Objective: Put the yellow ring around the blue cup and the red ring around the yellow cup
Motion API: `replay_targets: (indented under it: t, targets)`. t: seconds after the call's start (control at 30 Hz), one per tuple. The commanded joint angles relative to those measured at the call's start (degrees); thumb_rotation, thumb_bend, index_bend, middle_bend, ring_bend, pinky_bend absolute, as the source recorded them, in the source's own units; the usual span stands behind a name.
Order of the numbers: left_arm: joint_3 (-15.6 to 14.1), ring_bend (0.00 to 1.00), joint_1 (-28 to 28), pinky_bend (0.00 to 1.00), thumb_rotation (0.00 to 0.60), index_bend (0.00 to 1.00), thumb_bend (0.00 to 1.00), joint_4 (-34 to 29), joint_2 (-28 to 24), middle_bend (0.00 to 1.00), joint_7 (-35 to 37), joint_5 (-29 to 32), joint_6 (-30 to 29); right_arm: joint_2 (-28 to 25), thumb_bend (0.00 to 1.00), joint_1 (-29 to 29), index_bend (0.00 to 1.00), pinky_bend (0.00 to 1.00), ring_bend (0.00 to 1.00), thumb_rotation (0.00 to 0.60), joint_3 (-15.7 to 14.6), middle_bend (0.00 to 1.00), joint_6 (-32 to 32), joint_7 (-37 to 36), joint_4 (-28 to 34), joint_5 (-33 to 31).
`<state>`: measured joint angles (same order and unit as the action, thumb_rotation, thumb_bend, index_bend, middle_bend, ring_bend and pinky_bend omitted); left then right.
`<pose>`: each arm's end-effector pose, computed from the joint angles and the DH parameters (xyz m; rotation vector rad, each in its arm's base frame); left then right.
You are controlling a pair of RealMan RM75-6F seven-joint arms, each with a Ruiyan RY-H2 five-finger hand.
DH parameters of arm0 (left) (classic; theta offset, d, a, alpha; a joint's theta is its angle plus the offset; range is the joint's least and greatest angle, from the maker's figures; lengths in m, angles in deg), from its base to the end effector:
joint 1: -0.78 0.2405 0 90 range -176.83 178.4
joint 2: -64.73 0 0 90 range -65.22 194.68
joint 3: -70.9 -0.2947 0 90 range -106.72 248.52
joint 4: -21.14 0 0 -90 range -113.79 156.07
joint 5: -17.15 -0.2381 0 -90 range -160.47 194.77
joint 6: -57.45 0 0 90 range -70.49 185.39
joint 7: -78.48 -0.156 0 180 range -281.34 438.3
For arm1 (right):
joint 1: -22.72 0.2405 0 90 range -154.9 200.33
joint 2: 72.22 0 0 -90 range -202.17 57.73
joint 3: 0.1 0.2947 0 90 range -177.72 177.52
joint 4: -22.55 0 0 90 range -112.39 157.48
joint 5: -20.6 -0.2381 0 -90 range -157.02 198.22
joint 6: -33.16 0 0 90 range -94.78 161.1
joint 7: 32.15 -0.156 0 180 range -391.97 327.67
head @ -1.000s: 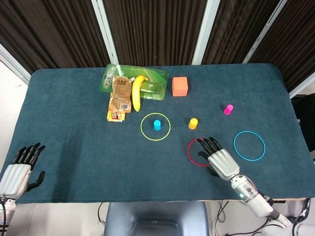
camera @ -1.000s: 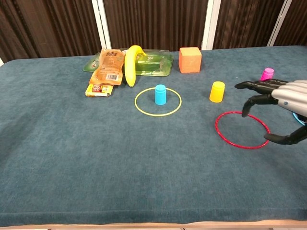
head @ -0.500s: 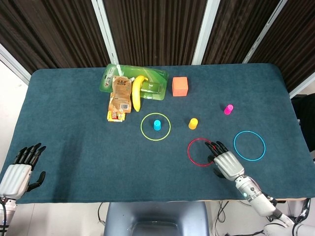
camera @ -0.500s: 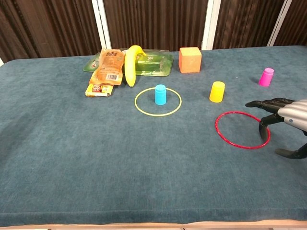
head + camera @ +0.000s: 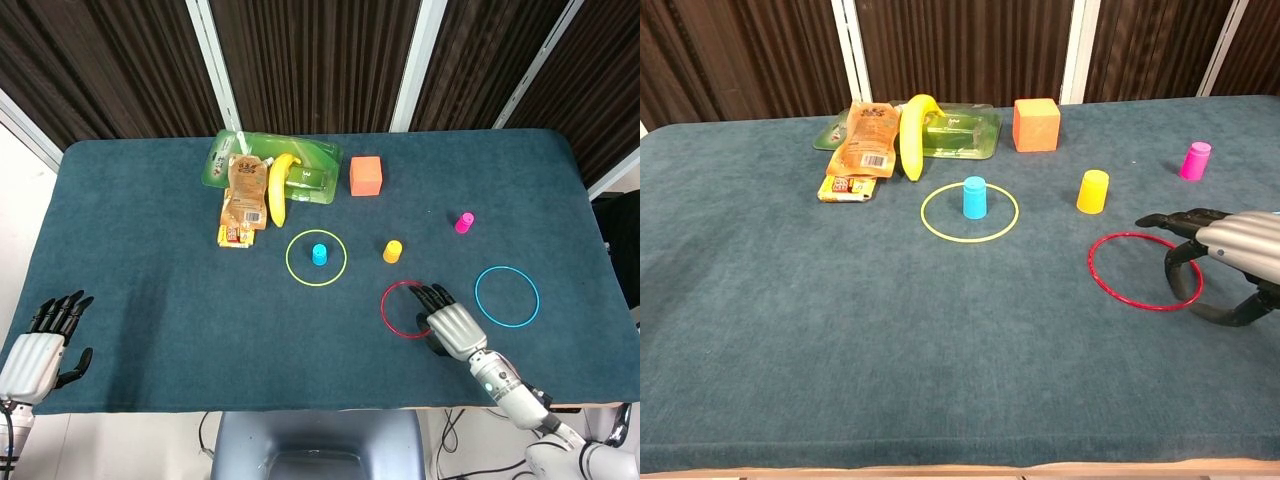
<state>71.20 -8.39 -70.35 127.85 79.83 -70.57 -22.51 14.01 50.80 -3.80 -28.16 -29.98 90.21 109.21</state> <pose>-0.3522 0.2137 0.1374 -1.5273 -0.9326 -0.8800 -0.3286 -0.3090 -0.0279 1.9914 -0.8267 0.7392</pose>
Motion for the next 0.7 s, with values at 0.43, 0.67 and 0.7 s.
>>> replay_targets:
  t: [0.43,0.67,0.7]
  targets:
    - [-0.12,0.0,-0.01,0.0,0.6,0.0,0.45,0.18,-0.05,0.0,0.12,0.11,0.18,1.19,0.47,0.39,0.67,0.0,0.0,0.6,0.48,0.02,1.39,-0.85,-1.51,0.16]
    - [-0.15,0.0,0.1,0.0,0.6,0.0,0.45,0.18,-0.09,0.0,0.16,0.08,0.0,1.49,0.47,0.37,0.68,0.0,0.0,0.6,0.53,0.03,1.7,-0.82,-1.8,0.12]
    - [-0.16,0.0,0.1,0.0,0.6,0.0,0.45,0.16,-0.1,0.0,0.2,0.06,0.0,1.52,0.47,0.35,0.69,0.0,0.0,0.6,0.55,0.03,1.73,-0.8,-1.81,0.11]
